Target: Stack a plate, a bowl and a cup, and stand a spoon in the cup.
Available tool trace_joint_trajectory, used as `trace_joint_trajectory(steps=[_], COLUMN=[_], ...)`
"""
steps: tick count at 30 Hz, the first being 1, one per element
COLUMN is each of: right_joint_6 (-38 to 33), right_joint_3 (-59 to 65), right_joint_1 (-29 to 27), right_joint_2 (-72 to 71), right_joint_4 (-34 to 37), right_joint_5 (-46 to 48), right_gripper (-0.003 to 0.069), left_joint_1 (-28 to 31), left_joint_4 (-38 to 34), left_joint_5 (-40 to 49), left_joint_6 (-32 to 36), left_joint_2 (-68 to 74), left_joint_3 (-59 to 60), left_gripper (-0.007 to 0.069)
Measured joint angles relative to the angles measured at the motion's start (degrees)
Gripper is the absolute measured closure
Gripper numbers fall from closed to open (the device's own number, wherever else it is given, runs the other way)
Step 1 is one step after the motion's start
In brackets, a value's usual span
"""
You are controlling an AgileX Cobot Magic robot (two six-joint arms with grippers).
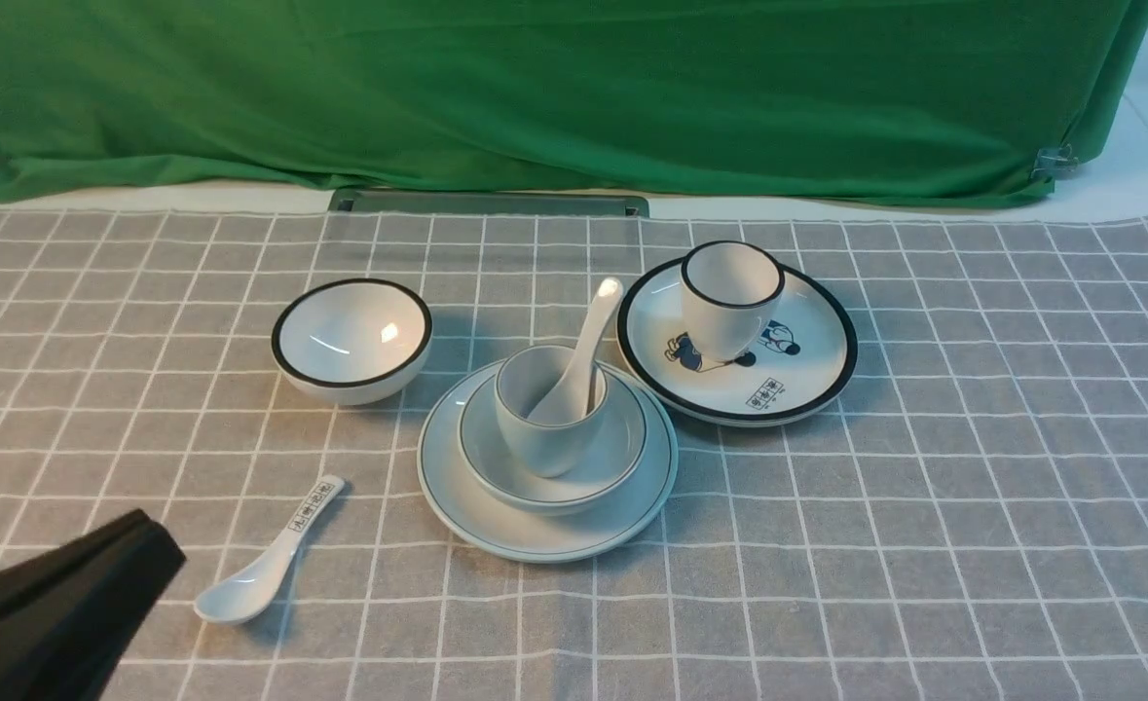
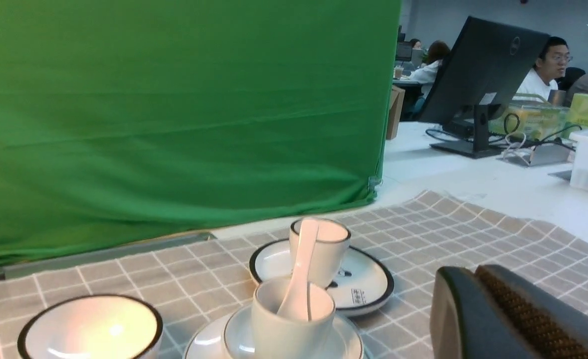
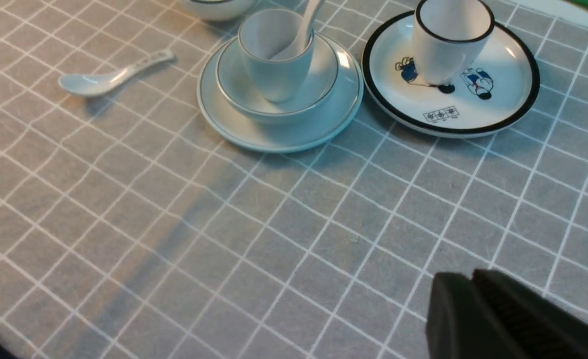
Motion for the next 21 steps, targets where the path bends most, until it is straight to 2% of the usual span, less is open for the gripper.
trace_joint_trajectory(steps=[14, 18, 21], right_joint_6=[0.5, -0.1, -13.7], right_joint_3=[0.0, 0.4, 6.4], right_joint_1=[-0.9, -9.3, -22.2], right_joint_2=[-0.2, -2.2, -8.2], right_joint_4=[0.0, 0.9, 7.5], right_joint_5=[-0.1, -1.2, -7.8], right_gripper=[0.0571, 0.0615, 0.0642], left_joint_1=[0.0, 0.0, 0.0], left_joint_4=[0.0, 0.0, 0.0], left_joint_5=[0.1, 0.0, 0.0], left_joint_6=[0.0, 0.0, 0.0], left_joint_2=[0.0, 0.0, 0.0], left_joint_3=[8.1, 8.2, 8.2], left_gripper=[0.0613, 0.0613, 0.0613])
